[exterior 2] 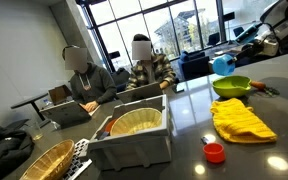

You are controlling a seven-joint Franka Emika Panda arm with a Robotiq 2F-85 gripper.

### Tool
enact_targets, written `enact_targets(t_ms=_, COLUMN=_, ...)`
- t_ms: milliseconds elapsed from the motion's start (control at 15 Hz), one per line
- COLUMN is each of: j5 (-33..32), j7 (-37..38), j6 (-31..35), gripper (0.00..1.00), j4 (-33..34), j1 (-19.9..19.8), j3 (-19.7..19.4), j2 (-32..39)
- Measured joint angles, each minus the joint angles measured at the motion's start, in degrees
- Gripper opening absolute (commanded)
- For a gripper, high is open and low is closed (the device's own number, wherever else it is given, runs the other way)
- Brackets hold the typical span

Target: Pick up the blue bowl, then pour its contents into the green bowl

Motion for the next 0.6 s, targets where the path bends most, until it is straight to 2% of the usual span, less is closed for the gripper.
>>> enact_targets(t_ms=267, j5=1.84, j7=-0.01, j6=0.0, gripper=0.01, j4=-1.22, j1=-0.37, j3=-0.17, j2=0.0)
enact_targets(t_ms=600, j5=0.77, j7=-0.05, j6=0.0, gripper=0.01, j4=-1.4, j1=0.11, j3=-1.7, j2=-0.17)
